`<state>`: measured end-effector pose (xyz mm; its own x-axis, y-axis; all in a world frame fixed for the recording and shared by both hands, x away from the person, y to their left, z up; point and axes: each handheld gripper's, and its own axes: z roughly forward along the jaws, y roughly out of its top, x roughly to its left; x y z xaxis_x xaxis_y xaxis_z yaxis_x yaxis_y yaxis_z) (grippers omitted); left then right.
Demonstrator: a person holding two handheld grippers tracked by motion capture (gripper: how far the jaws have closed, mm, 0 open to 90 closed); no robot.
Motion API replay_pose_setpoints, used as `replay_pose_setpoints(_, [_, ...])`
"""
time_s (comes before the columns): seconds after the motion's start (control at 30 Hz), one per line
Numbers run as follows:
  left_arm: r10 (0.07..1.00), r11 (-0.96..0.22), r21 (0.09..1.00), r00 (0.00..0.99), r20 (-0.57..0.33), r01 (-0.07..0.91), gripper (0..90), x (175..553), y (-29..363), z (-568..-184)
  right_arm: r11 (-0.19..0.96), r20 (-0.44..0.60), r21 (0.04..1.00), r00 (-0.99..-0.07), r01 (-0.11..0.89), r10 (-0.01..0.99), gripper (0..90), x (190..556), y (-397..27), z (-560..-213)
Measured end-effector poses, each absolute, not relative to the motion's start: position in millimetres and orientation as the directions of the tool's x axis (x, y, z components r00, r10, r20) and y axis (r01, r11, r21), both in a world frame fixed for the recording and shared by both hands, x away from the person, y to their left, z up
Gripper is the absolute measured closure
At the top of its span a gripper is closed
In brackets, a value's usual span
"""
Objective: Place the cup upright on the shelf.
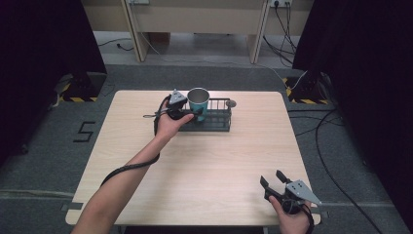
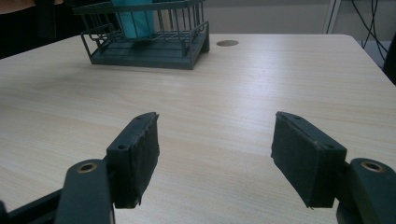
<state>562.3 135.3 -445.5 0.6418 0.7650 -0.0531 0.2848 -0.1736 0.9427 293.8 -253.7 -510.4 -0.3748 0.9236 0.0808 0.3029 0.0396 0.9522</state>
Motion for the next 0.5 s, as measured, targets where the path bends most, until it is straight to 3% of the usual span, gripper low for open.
replay_pose_setpoints(0.5, [0.757,-0.196,0.948,0.653,-0.016,0.251,14.2,540.1,152.7,-440.1,0.036,0.082,0.952,-0.369,0.303,0.926,32.6,293.6,-254.3,-510.1])
